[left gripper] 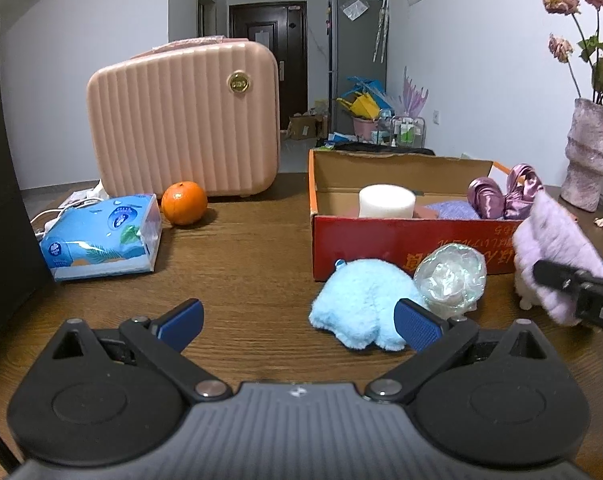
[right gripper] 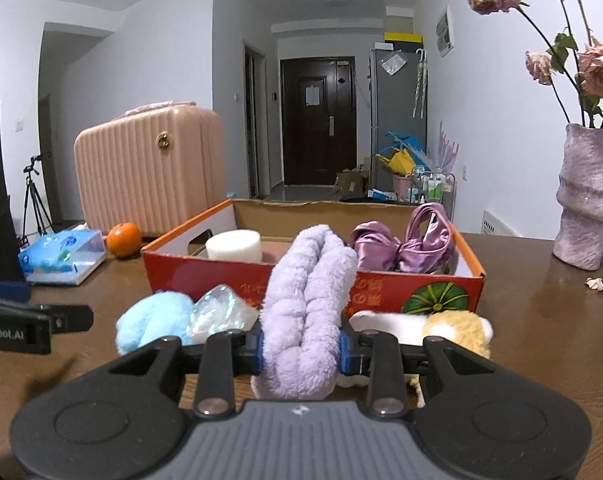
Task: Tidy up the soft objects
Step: 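Close the left gripper on the light blue fluffy plush while the right tool lifts the towel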
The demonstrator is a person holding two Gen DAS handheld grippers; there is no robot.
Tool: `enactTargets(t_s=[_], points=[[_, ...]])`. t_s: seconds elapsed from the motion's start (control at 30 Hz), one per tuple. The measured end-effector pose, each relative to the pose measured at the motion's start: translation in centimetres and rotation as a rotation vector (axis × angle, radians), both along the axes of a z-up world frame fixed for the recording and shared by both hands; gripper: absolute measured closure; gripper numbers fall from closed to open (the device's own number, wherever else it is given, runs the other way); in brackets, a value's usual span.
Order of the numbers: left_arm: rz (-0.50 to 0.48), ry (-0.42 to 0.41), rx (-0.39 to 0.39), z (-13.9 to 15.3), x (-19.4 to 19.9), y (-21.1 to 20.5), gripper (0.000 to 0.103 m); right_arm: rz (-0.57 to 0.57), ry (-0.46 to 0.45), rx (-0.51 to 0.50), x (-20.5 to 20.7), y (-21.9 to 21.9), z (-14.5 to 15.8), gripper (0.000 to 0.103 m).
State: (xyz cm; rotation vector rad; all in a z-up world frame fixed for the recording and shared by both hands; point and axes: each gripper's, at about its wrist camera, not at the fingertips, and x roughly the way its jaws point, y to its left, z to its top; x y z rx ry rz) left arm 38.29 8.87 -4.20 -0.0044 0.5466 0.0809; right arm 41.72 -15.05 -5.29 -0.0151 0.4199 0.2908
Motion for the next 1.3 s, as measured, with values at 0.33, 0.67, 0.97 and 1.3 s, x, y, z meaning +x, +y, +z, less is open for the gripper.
enactTargets(t_s=[0.33, 0.67, 0.97, 1.3], points=[[0.018, 0.054, -0.046, -0.8, 2.1, -0.2, 0.0, -0.016, -0.028, 0.02, 0.9, -2.0, 0.1, 0.072], [-0.023, 0.098, -0.038, -1.8, 4.4, -2.3, 0.0, -0.051, -0.063, 0.017, 1.7, -4.3, 0.3, 0.072], [-0.05, 0.127, 0.009, -2.7, 5.8, -3.8, 0.0, -0.075, -0.077, 0.011, 2.2, -5.7, 0.2, 0.072], [-0.065, 0.142, 0.043, -3.5, 7.5, -4.7, 0.0, -0.088, -0.072, 0.006, 2.7, -6.4, 0.0, 0.072]])
